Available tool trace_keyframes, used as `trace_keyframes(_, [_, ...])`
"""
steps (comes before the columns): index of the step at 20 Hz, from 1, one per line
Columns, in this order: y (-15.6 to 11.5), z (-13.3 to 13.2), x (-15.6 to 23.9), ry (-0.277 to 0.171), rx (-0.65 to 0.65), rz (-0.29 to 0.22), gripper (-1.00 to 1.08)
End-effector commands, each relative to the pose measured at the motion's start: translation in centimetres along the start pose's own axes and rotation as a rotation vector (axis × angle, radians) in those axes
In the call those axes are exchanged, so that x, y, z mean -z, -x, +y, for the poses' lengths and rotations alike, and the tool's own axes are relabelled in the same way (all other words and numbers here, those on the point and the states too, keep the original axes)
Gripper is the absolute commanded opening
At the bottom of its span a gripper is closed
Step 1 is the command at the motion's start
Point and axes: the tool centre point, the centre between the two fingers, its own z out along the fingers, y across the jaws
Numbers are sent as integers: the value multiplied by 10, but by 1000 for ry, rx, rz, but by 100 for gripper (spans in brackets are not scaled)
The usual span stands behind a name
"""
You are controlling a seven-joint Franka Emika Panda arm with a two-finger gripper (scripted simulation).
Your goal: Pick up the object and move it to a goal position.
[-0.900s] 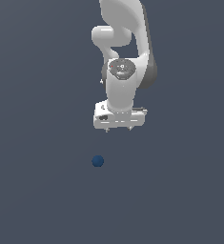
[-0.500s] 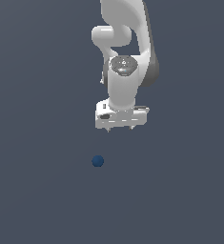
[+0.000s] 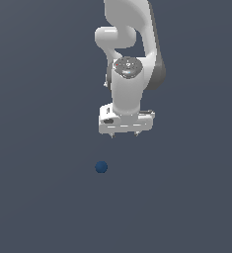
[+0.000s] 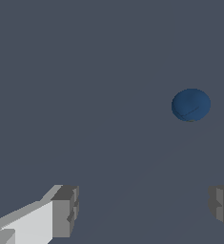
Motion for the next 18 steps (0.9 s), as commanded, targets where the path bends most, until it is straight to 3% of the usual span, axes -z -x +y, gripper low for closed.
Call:
trace_keyframes(1, [-4, 4, -3, 0, -24, 0, 100])
trace_keyframes(8, [-24, 28, -21, 0, -162, 2, 100])
trace_keyframes(18, [-61, 84, -65, 14, -455, 10, 100])
